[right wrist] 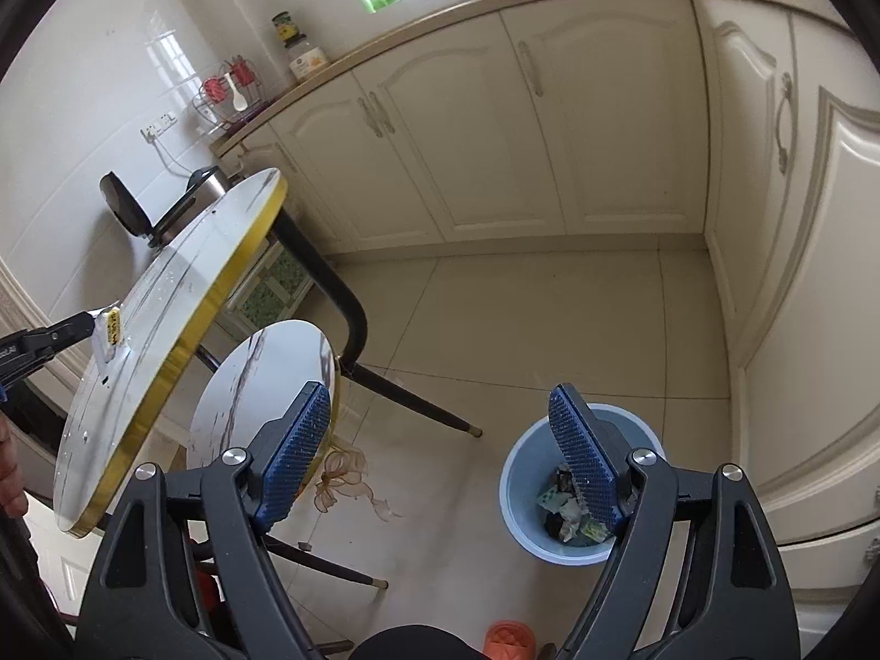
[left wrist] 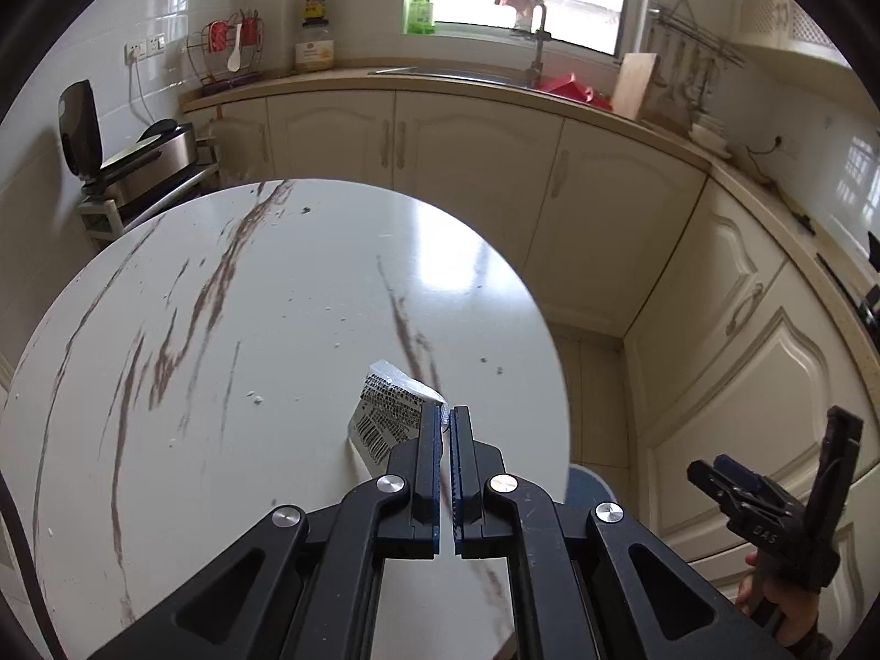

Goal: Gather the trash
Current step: 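Carry the silver wrapper with the left tool over the blue bin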

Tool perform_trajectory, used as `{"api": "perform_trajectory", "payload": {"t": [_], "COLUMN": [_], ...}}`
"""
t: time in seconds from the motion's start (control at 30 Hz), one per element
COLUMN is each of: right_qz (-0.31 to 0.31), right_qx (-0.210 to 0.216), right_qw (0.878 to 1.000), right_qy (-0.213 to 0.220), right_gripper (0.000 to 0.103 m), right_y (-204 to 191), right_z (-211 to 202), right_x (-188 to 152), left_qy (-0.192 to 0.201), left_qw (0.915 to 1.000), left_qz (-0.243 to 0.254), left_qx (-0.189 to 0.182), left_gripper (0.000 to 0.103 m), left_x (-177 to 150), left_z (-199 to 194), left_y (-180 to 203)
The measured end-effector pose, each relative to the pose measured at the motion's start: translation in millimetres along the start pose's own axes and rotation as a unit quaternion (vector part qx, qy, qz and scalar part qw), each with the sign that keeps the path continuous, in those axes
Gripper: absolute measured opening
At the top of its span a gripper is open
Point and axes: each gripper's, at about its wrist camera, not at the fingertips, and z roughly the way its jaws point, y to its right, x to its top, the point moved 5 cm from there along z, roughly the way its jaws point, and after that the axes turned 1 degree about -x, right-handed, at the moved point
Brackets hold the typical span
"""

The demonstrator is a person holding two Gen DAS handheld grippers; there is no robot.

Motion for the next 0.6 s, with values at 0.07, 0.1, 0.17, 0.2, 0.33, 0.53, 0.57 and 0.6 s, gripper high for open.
{"api": "perform_trajectory", "payload": {"t": [0.07, 0.1, 0.17, 0.2, 0.33, 0.53, 0.57, 0.6], "right_qz": [0.014, 0.022, 0.036, 0.043, 0.065, 0.100, 0.108, 0.113], "right_qx": [-0.008, -0.011, -0.018, -0.022, -0.047, -0.095, -0.101, -0.108], "right_qw": [1.000, 1.000, 0.999, 0.999, 0.996, 0.988, 0.987, 0.985], "right_qy": [-0.006, -0.009, -0.015, -0.017, -0.026, -0.063, -0.069, -0.079], "right_gripper": [0.080, 0.080, 0.080, 0.080, 0.080, 0.080, 0.080, 0.080], "right_y": [17.0, 25.7, 42.4, 52.2, 84.9, 141.0, 150.6, 159.9], "right_z": [4.9, 7.5, 11.8, 13.0, 20.3, 49.6, 57.5, 66.7], "right_x": [-4.6, -6.7, -11.7, -14.1, -24.1, -53.2, -60.1, -67.5], "left_qy": [0.001, 0.002, -0.002, -0.008, -0.018, -0.060, -0.069, -0.077], "left_qw": [0.9997, 0.9994, 0.9981, 0.9969, 0.9906, 0.9811, 0.9792, 0.9777], "left_qz": [0.018, 0.027, 0.044, 0.058, 0.102, 0.134, 0.139, 0.143], "left_qx": [-0.015, -0.022, -0.042, -0.052, -0.089, -0.126, -0.130, -0.133], "left_gripper": [0.000, 0.000, 0.000, 0.000, 0.000, 0.000, 0.000, 0.000], "left_x": [0.2, 0.6, 1.6, 0.8, 0.8, -10.7, -13.6, -18.4], "left_z": [-1.8, -2.3, 0.0, 2.5, 15.3, 59.3, 69.1, 79.5], "left_y": [21.3, 31.3, 53.3, 66.1, 114.3, 159.9, 164.2, 169.0]}}
